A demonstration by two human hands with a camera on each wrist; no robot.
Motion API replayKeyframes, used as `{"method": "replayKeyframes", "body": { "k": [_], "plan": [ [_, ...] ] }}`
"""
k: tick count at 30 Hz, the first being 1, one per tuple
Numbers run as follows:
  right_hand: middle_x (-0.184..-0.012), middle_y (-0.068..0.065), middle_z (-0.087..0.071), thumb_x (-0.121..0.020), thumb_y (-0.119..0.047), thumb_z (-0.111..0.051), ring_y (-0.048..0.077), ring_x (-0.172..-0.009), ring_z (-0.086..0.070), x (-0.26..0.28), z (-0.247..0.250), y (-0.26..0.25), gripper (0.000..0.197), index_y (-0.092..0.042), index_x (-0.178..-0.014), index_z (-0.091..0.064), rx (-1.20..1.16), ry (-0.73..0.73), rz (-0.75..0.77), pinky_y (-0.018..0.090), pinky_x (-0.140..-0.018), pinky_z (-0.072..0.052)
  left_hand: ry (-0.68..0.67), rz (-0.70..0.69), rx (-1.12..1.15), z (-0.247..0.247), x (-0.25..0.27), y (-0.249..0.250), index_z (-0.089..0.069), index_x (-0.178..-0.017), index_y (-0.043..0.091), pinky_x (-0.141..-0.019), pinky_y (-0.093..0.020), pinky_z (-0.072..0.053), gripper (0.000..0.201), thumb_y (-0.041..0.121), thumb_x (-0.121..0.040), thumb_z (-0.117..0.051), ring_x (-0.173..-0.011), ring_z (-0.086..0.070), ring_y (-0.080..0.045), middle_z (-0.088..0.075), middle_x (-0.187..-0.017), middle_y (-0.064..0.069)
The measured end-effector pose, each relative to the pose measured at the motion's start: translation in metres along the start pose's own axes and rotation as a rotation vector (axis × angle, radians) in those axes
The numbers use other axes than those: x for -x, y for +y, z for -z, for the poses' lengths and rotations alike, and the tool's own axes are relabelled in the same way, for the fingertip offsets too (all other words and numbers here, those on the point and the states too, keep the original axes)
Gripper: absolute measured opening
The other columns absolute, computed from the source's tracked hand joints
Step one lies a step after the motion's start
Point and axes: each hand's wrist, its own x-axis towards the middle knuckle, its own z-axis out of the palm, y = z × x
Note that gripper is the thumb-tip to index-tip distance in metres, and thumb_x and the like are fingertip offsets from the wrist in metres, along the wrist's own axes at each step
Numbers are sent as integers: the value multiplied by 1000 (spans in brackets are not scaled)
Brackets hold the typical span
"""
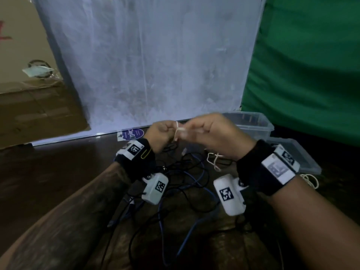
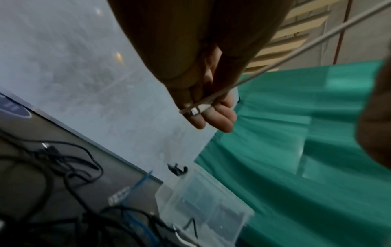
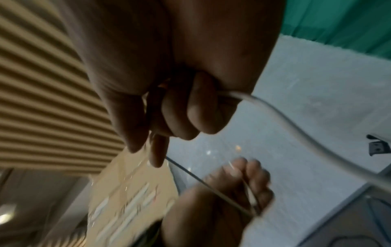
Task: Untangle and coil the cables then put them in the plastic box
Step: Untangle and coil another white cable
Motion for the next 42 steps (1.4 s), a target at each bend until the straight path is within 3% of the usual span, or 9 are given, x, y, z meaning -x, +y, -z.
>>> {"method": "replayKeyframes", "body": {
  "k": [3, 11, 15, 19, 23, 26, 31, 34, 42],
  "plan": [
    [-53, -22, -62, -96, -4, -59, -8, -51, -57, -2, 22, 4, 19, 10, -98, -71, 12, 228, -38, 4, -54, -41, -77, 104, 225, -25, 9, -1, -62, -73, 7, -53, -24, -41, 19, 0, -87, -51, -51, -48, -17, -56, -56, -4],
    [-39, -24, -49, -98, -14, -57, -7, -41, -49, -8, 28, 85, 19, -1, -95, -72, 1, 540, -310, 5, -44, -34, -253, 210, 546, -51, 21, 4, -55, -90, -3, -59, -28, -40, 18, 2, -89, -38, -53, -40, -16, -43, -58, -5],
    [-42, -17, -47, -97, -18, -58, -1, -38, -41, -4, 9, 118, 13, -17, -91, -70, -106, 428, -520, 11, -37, -29, -122, 178, 761, -40, 8, -4, -57, -100, -2, -63, -31, -55, 24, -1, -97, -33, -60, -62, -15, -62, -67, -5],
    [-55, -8, -41, -99, -22, -55, 3, -40, -34, 3, -12, 122, 21, -21, -106, -75, -72, 46, -661, 16, -39, -27, 96, 178, 941, -22, -9, -21, -58, -102, 2, -76, -32, -58, 25, 0, -99, -33, -76, -72, -16, -73, -79, -5],
    [-54, -6, -39, -99, -24, -56, 7, -45, -33, 8, -25, 109, 20, -22, -107, -75, -118, -119, -555, 20, -44, -26, 223, 167, 860, -13, -14, -39, -57, -101, 1, -77, -31, -58, 22, -2, -98, -36, -78, -73, -20, -74, -81, -8],
    [-50, -10, -43, -99, -21, -58, 6, -42, -35, 11, -23, 97, 19, -15, -99, -76, -99, -53, -419, 23, -44, -27, 175, 108, 623, -18, -10, -50, -62, -97, -1, -70, -30, -59, 18, -3, -95, -44, -74, -72, -22, -73, -78, -10],
    [-51, -22, -61, -92, -10, -67, -9, -49, -57, 17, -15, 91, 11, -5, -85, -74, -22, 136, -279, 6, -51, -39, -28, 18, 98, -30, -5, -45, -67, -99, -3, -58, -16, -47, 19, 3, -97, -49, -60, -60, -6, -67, -76, -9],
    [-72, -8, -74, -90, -10, -68, 3, -71, -67, 21, -8, 98, 16, -12, -75, -74, 15, 295, -208, 21, -73, -51, -169, 70, 129, -41, 0, -44, -65, -78, 3, -51, -13, -39, 24, 1, -94, -48, -49, -51, -6, -59, -63, -9],
    [-66, -8, -68, -89, -10, -69, -2, -62, -59, 24, 2, 120, 13, -14, -78, -70, -63, 528, -244, 12, -64, -46, -377, 281, 490, -53, 6, -42, -59, -95, -8, -66, -33, -47, 22, 3, -83, -43, -57, -48, -21, -48, -66, -13]
  ]
}}
